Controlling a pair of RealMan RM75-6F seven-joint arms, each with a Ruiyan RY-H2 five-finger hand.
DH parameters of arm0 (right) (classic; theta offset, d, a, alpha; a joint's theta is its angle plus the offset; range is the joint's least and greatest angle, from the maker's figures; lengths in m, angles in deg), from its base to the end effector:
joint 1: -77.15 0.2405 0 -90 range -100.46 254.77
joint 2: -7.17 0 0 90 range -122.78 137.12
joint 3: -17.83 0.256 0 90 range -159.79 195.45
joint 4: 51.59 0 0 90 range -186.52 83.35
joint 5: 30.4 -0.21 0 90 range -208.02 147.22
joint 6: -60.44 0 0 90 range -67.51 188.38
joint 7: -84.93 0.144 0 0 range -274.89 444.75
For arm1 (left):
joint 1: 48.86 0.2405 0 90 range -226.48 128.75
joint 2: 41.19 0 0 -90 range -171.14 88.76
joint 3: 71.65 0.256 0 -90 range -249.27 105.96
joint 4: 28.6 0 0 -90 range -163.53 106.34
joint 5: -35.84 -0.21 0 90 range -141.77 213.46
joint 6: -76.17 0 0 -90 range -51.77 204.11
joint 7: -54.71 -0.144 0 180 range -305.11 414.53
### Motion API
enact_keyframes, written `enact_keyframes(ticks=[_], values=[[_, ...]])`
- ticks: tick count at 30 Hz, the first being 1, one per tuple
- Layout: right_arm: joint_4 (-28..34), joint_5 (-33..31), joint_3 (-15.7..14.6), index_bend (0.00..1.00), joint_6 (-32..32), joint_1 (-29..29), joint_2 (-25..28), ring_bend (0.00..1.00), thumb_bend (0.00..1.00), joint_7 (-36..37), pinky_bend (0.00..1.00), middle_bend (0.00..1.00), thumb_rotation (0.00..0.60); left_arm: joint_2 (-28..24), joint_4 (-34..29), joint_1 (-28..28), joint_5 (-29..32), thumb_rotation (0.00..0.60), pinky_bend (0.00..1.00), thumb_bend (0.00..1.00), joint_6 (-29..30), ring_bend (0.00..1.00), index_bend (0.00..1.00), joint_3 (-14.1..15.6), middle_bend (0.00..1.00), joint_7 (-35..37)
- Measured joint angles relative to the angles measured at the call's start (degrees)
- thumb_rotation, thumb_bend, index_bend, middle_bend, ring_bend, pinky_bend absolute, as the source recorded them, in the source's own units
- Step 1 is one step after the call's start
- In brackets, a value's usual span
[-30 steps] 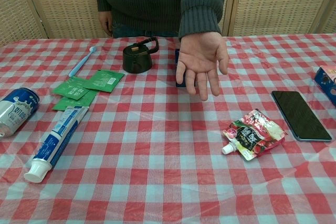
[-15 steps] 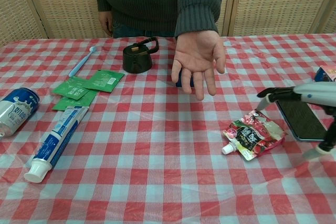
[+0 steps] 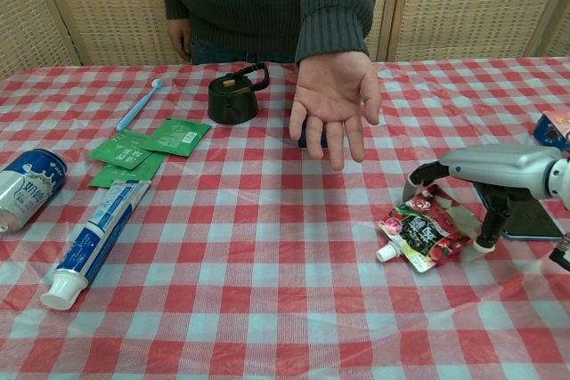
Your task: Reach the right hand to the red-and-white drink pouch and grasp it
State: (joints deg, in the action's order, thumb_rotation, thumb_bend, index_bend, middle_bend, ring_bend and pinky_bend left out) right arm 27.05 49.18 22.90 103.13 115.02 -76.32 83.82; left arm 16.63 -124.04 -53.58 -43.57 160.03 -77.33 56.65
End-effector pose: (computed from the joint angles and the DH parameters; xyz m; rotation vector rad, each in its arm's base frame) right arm -0.2144 -0.3221 -0.0160 2.0666 -1.0739 0.7560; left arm -0.3191 0.1894 0.2001 -1.2734 -0.9093 -0.8649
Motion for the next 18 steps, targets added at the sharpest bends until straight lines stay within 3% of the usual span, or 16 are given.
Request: enact_keyframes(ticks=[3,9,18], values=[[-0.45,-0.97,0.41,0.67,1.03,0.11,-0.82,0.63,0.28,-2.04,0.65,0.69,0.600,0.10,0.20,0.08,-0.19,0.600,0.00,0.00,0.13,0.00,0.00,0.10,0.00,0.17],[2.68,-0.91,0.64,0.68,3.50,-0.27,0.54,0.64,0.30,-3.24,0.65,0.70,0.600,0.01,0.09,0.16,-0.56,0.600,0.00,0.00,0.46,0.00,0.00,0.19,0.00,0.41],[18.31,3.98,0.49,0.69,9.46,-1.83,12.78,0.64,0.32,-2.76,0.65,0.71,0.600,-0.31,-0.64,0.39,-1.66,0.600,0.00,0.00,1.09,0.00,0.00,0.54,0.00,0.48]])
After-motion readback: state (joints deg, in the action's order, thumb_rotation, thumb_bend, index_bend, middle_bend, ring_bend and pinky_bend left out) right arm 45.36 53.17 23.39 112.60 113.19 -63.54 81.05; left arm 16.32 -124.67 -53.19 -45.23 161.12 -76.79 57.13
